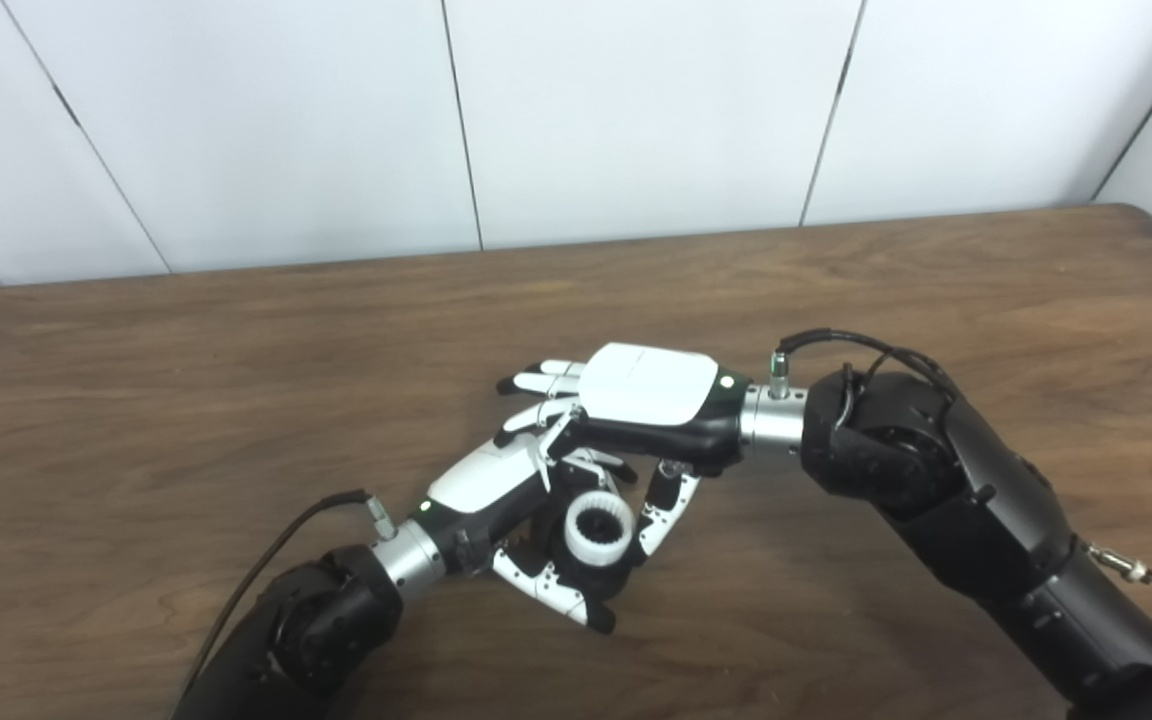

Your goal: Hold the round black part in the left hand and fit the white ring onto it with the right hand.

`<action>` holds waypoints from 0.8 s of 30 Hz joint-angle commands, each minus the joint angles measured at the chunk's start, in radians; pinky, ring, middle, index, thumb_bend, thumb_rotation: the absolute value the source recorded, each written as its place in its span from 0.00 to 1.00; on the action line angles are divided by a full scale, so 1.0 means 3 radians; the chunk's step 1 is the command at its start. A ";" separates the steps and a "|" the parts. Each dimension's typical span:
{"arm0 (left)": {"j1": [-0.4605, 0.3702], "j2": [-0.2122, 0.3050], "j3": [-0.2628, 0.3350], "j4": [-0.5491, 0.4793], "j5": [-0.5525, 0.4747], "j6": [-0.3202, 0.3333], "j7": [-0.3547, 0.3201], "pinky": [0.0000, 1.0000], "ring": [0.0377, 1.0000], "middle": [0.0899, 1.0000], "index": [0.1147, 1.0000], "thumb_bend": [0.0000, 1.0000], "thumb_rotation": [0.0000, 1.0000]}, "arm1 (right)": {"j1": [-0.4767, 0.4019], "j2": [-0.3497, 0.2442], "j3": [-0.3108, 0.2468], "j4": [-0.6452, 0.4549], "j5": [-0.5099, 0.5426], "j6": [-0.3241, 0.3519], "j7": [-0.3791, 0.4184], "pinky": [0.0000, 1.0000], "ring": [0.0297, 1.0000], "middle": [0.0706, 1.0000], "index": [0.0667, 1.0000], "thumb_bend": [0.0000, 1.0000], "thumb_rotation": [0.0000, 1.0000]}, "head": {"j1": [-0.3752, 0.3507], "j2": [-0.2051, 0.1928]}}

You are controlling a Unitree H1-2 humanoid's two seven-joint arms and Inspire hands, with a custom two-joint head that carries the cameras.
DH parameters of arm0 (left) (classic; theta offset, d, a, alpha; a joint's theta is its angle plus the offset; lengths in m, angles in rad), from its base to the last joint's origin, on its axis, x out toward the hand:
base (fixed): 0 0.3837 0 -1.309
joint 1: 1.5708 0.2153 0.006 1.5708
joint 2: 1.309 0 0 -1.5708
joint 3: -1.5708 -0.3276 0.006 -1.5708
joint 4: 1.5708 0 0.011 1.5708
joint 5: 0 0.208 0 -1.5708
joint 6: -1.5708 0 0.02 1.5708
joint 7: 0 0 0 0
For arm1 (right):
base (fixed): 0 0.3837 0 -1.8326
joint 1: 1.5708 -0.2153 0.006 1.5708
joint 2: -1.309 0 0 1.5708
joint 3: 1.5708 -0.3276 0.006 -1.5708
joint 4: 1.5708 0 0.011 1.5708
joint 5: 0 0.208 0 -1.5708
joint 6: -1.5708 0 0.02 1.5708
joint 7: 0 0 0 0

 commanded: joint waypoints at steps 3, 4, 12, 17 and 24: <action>-0.0025 0.0015 0.0007 -0.0086 -0.0011 -0.0046 -0.0032 1.00 0.98 0.77 0.41 0.52 0.06 | -0.0126 -0.0068 -0.0030 -0.0095 0.0045 0.0043 0.0063 1.00 1.00 0.87 0.49 0.76 0.19 | 0.0007 0.0004; -0.0026 0.0013 0.0007 -0.0089 -0.0017 -0.0040 -0.0037 1.00 0.98 0.77 0.41 0.52 0.06 | -0.0125 -0.0071 -0.0033 -0.0097 0.0048 0.0040 0.0066 1.00 1.00 0.87 0.52 0.90 0.22 | 0.0004 0.0002; -0.0011 0.0006 0.0014 -0.0129 -0.0037 -0.0005 -0.0075 1.00 0.99 0.79 0.41 0.52 0.06 | -0.0094 -0.0069 -0.0042 -0.0122 0.0014 0.0002 0.0038 1.00 1.00 0.89 0.56 1.00 0.26 | 0.0032 -0.0016; 0.0002 0.0010 0.0012 -0.0149 -0.0017 0.0016 -0.0093 1.00 0.98 0.79 0.41 0.52 0.06 | -0.0057 -0.0049 -0.0049 -0.0138 0.0002 0.0001 0.0013 1.00 1.00 0.89 0.58 1.00 0.25 | 0.0044 -0.0017; 0.0004 0.0008 0.0025 -0.0139 -0.0018 0.0006 -0.0093 1.00 0.97 0.79 0.41 0.52 0.06 | -0.0039 -0.0045 -0.0069 -0.0127 0.0024 -0.0026 -0.0015 1.00 1.00 0.91 0.58 1.00 0.22 | 0.0045 -0.0014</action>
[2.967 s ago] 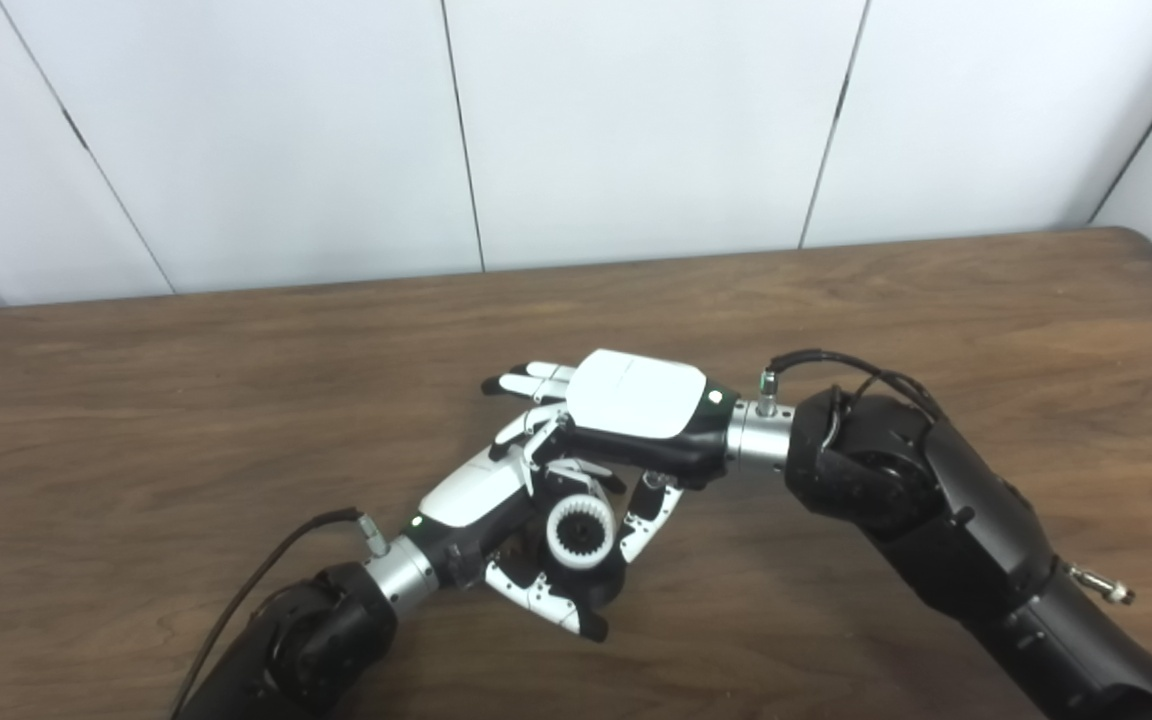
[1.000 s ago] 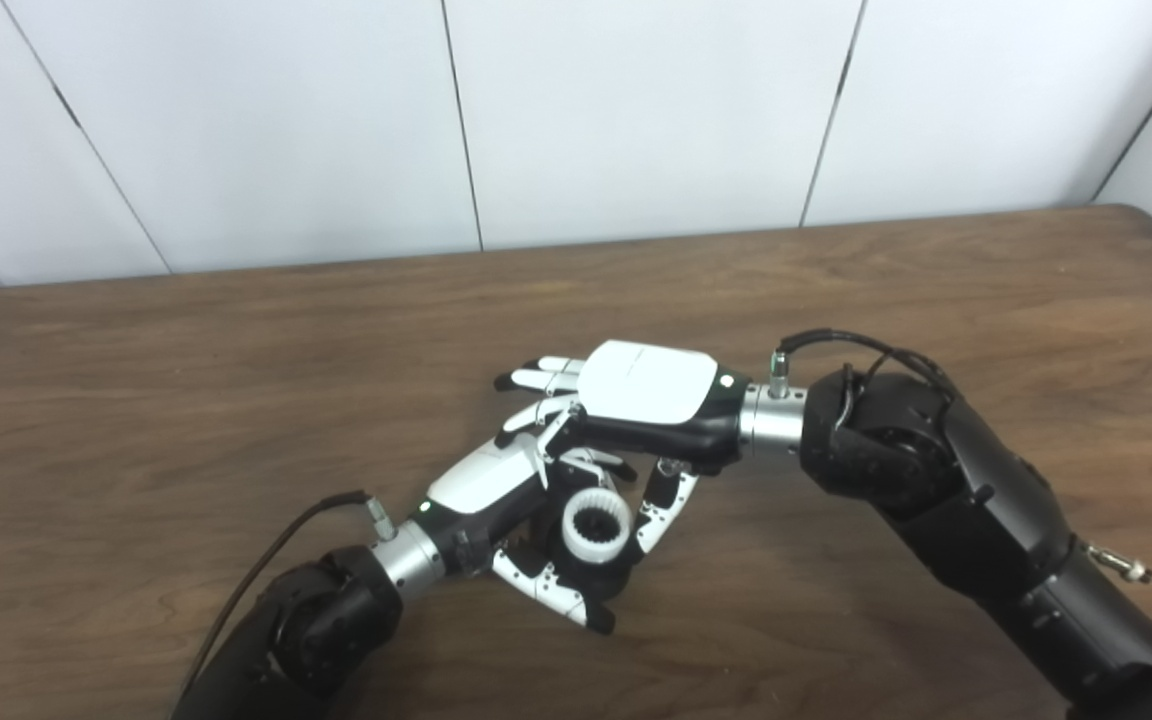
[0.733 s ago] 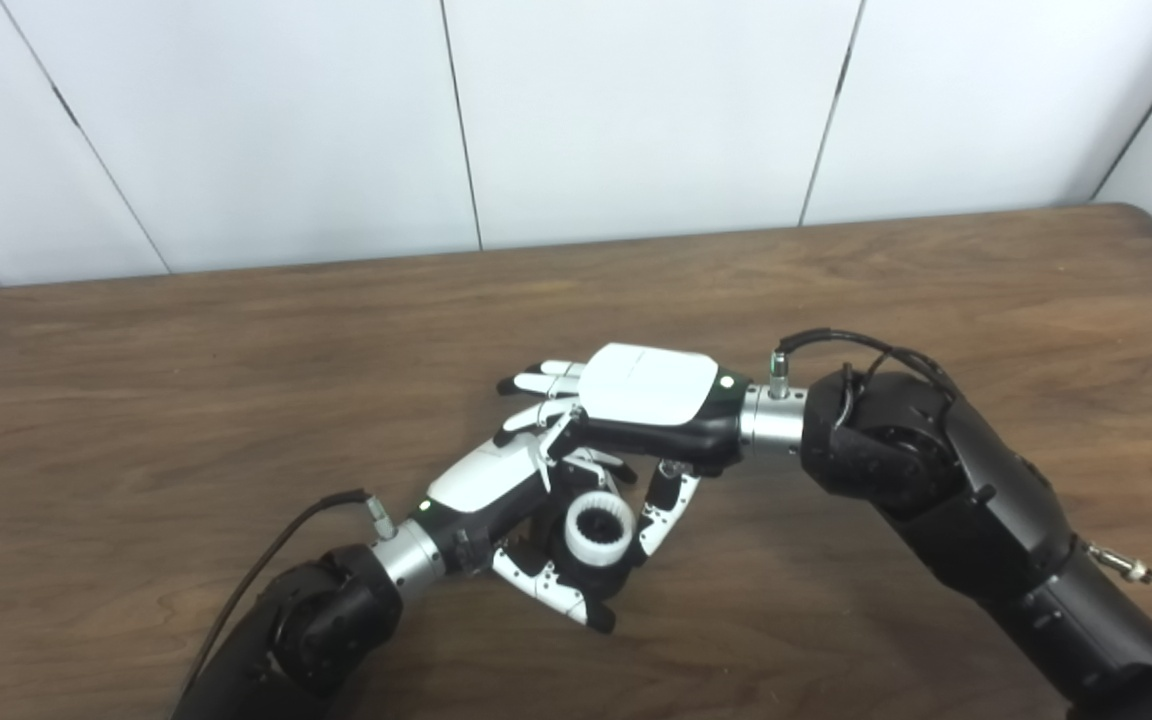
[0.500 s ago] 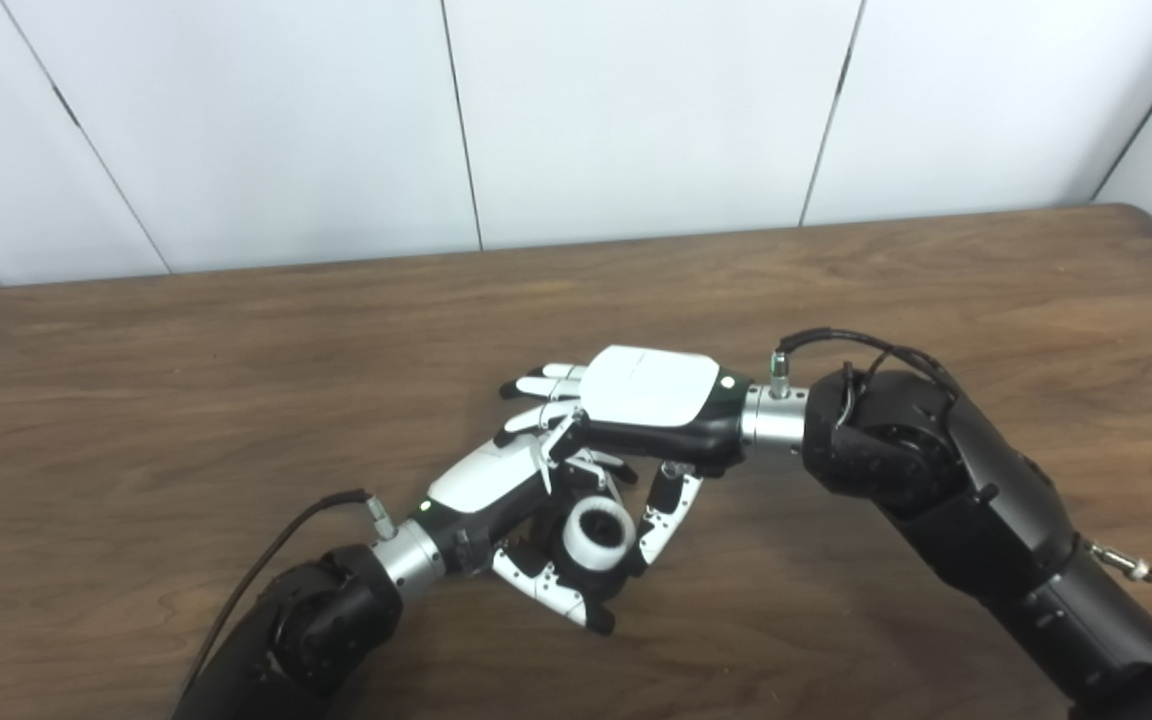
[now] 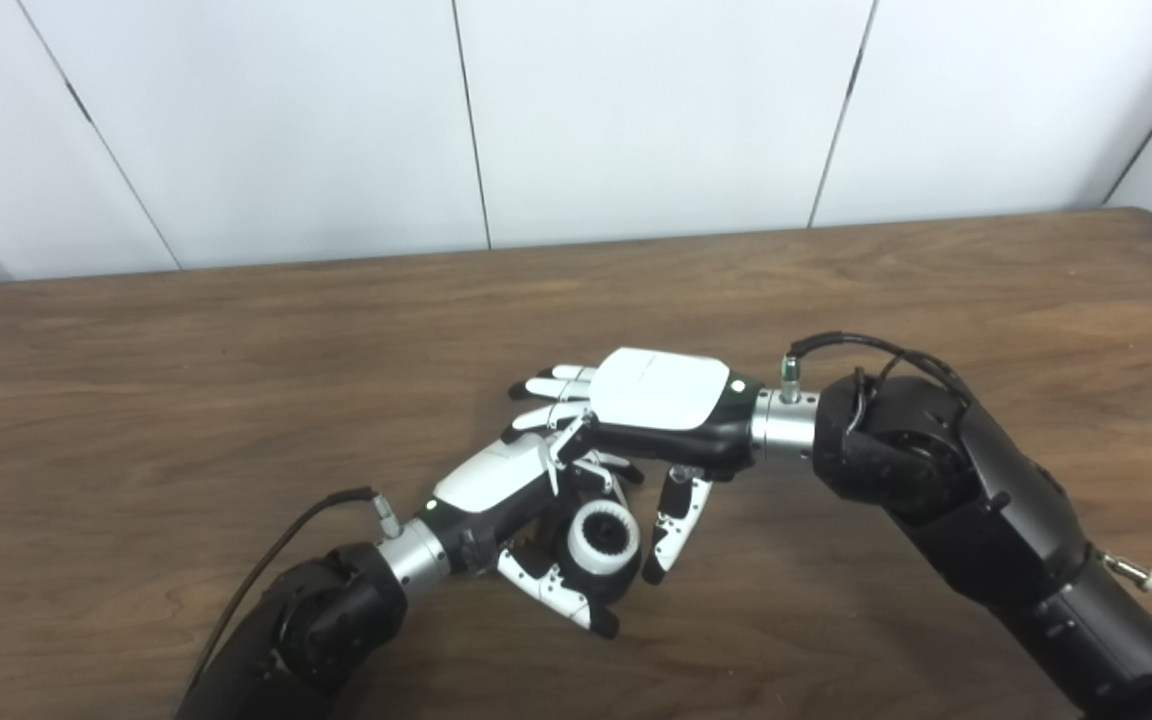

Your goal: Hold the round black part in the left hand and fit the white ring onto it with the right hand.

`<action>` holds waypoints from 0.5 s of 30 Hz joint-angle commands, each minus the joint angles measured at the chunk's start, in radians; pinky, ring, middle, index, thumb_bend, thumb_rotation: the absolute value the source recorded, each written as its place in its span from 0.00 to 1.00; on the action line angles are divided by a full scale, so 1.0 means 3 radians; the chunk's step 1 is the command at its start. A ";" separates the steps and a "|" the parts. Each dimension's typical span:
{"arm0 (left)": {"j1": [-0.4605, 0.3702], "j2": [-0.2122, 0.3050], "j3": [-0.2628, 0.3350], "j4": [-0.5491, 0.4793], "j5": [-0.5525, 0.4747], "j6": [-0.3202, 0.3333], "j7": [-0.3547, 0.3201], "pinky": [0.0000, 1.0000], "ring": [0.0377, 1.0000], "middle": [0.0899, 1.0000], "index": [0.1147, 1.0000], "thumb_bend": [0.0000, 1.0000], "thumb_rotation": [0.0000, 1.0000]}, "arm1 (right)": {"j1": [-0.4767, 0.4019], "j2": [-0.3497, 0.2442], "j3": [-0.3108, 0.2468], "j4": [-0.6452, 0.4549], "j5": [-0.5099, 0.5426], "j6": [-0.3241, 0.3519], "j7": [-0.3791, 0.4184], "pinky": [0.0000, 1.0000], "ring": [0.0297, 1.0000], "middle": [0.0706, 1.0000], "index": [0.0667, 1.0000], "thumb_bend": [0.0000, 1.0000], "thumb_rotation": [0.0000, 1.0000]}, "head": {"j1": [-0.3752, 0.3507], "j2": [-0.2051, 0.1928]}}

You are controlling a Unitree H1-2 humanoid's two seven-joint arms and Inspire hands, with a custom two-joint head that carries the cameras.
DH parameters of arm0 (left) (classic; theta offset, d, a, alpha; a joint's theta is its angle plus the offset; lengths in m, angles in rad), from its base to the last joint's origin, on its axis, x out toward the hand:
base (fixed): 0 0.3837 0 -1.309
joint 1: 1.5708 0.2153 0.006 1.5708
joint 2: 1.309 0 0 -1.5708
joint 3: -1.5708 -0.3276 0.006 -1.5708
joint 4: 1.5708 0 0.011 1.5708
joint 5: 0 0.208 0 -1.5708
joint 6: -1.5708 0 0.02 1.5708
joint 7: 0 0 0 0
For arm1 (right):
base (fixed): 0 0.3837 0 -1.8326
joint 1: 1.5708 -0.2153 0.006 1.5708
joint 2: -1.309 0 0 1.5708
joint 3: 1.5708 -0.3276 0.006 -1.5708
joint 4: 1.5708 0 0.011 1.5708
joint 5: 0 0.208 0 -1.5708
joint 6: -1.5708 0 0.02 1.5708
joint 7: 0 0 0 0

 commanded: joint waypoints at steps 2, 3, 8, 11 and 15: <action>-0.0017 0.0007 0.0006 -0.0081 -0.0012 -0.0039 -0.0013 1.00 0.97 0.79 0.41 0.52 0.06 | -0.0069 -0.0040 -0.0065 -0.0079 0.0043 -0.0032 -0.0074 1.00 1.00 0.91 0.58 1.00 0.22 | 0.0004 0.0001; -0.0021 0.0006 0.0008 -0.0069 -0.0006 -0.0045 -0.0005 1.00 0.97 0.79 0.41 0.52 0.06 | -0.0069 -0.0043 -0.0080 -0.0071 0.0060 -0.0050 -0.0092 1.00 1.00 0.91 0.57 1.00 0.21 | -0.0004 0.0008; -0.0014 -0.0002 0.0018 -0.0037 0.0036 -0.0036 0.0027 1.00 0.97 0.78 0.41 0.52 0.06 | -0.0068 -0.0061 -0.0128 -0.0106 0.0104 -0.0044 -0.0084 1.00 1.00 0.91 0.57 1.00 0.20 | -0.0006 0.0015; -0.0010 0.0001 0.0022 0.0021 0.0112 -0.0103 0.0120 1.00 0.97 0.76 0.41 0.52 0.06 | -0.0083 -0.0072 -0.0176 -0.0124 0.0138 -0.0051 -0.0099 1.00 1.00 0.90 0.57 1.00 0.20 | -0.0014 0.0028; 0.0008 0.0007 0.0034 0.0129 0.0314 -0.0244 0.0363 1.00 0.96 0.73 0.41 0.52 0.06 | -0.0132 -0.0115 -0.0255 -0.0200 0.0228 0.0002 -0.0054 1.00 1.00 0.90 0.57 1.00 0.19 | -0.0031 0.0044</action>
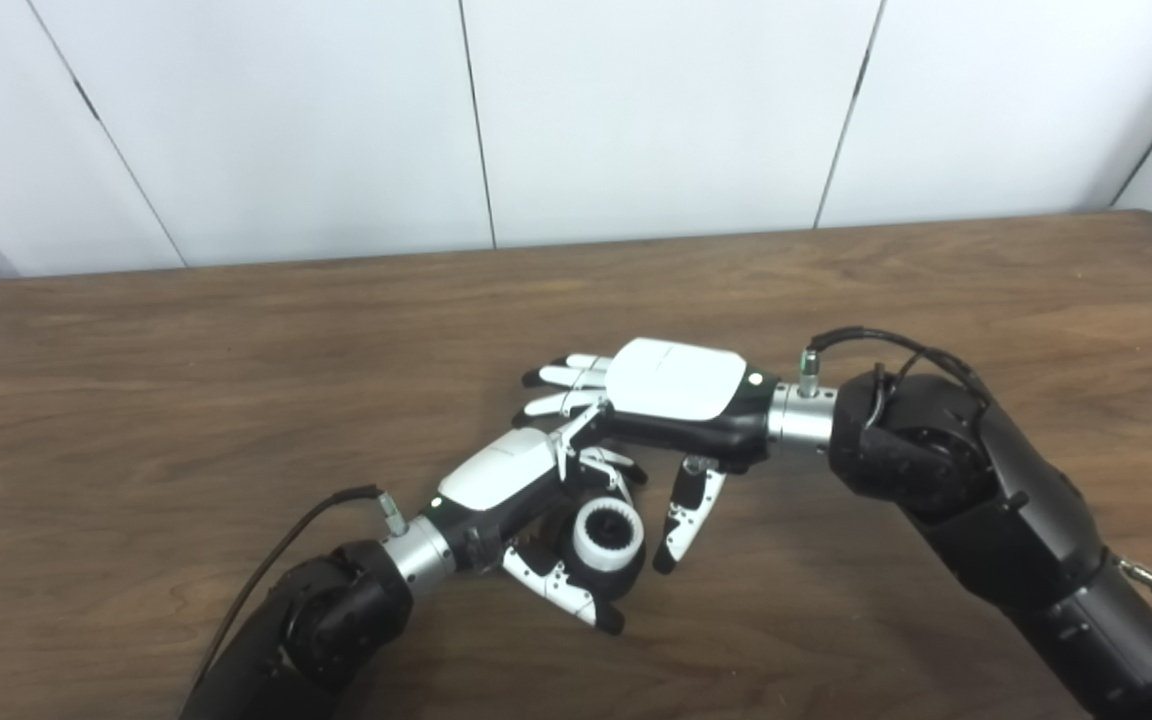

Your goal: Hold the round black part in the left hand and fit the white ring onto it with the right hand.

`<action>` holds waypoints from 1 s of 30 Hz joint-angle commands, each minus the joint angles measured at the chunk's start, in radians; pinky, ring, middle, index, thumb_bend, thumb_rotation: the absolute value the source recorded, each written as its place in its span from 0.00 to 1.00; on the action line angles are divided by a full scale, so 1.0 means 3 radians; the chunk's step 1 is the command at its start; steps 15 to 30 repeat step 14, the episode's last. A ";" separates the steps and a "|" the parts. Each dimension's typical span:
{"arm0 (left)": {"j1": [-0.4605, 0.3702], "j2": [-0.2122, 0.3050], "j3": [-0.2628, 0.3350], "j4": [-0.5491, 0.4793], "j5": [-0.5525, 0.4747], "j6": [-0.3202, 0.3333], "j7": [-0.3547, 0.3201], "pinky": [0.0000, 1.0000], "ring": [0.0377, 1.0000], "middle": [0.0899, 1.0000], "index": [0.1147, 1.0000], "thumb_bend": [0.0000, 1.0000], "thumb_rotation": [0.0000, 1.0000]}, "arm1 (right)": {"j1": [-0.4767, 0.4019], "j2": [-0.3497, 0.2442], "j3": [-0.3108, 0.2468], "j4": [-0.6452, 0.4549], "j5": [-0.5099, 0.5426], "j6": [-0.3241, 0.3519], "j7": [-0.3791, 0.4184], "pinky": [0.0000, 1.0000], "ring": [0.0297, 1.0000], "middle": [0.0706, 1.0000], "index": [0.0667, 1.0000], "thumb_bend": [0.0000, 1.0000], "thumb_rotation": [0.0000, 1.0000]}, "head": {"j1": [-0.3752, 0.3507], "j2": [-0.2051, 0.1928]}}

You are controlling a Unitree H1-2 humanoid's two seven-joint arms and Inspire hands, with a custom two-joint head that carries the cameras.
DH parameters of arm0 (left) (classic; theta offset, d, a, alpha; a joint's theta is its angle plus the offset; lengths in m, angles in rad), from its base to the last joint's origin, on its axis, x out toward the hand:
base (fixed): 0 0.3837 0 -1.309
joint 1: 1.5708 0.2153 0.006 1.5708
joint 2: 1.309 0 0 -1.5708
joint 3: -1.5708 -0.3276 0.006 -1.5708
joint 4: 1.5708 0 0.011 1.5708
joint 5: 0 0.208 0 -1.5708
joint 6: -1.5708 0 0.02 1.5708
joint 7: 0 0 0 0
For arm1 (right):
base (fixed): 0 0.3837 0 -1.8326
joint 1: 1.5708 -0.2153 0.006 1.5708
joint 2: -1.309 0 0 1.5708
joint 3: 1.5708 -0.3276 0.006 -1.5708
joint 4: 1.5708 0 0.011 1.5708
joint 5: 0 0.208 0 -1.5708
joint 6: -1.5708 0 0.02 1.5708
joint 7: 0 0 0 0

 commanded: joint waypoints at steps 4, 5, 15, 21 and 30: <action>0.0005 0.0067 0.0002 0.0119 0.0298 -0.0142 0.0232 1.00 0.96 0.73 0.41 0.52 0.06 | -0.0191 -0.0112 -0.0145 -0.0200 0.0183 0.0049 -0.0014 1.00 1.00 0.90 0.57 1.00 0.19 | -0.0024 0.0014; 0.0004 0.0077 -0.0005 0.0134 0.0335 -0.0154 0.0255 1.00 0.96 0.73 0.41 0.52 0.06 | -0.0201 -0.0128 -0.0154 -0.0219 0.0199 0.0059 -0.0003 1.00 1.00 0.90 0.57 1.00 0.19 | -0.0024 0.0014; -0.0071 0.0225 -0.0139 0.0310 0.0485 -0.0279 0.0540 1.00 0.94 0.72 0.41 0.52 0.06 | -0.0263 -0.0221 -0.0249 -0.0396 0.0301 0.0194 0.0038 1.00 1.00 0.90 0.57 1.00 0.18 | -0.0046 0.0060; -0.0071 0.0225 -0.0139 0.0310 0.0485 -0.0279 0.0540 1.00 0.94 0.72 0.41 0.52 0.06 | -0.0263 -0.0221 -0.0249 -0.0396 0.0301 0.0194 0.0038 1.00 1.00 0.90 0.57 1.00 0.18 | -0.0046 0.0060; -0.0071 0.0225 -0.0139 0.0310 0.0485 -0.0279 0.0540 1.00 0.94 0.72 0.41 0.52 0.06 | -0.0263 -0.0221 -0.0249 -0.0396 0.0301 0.0194 0.0038 1.00 1.00 0.90 0.57 1.00 0.18 | -0.0046 0.0060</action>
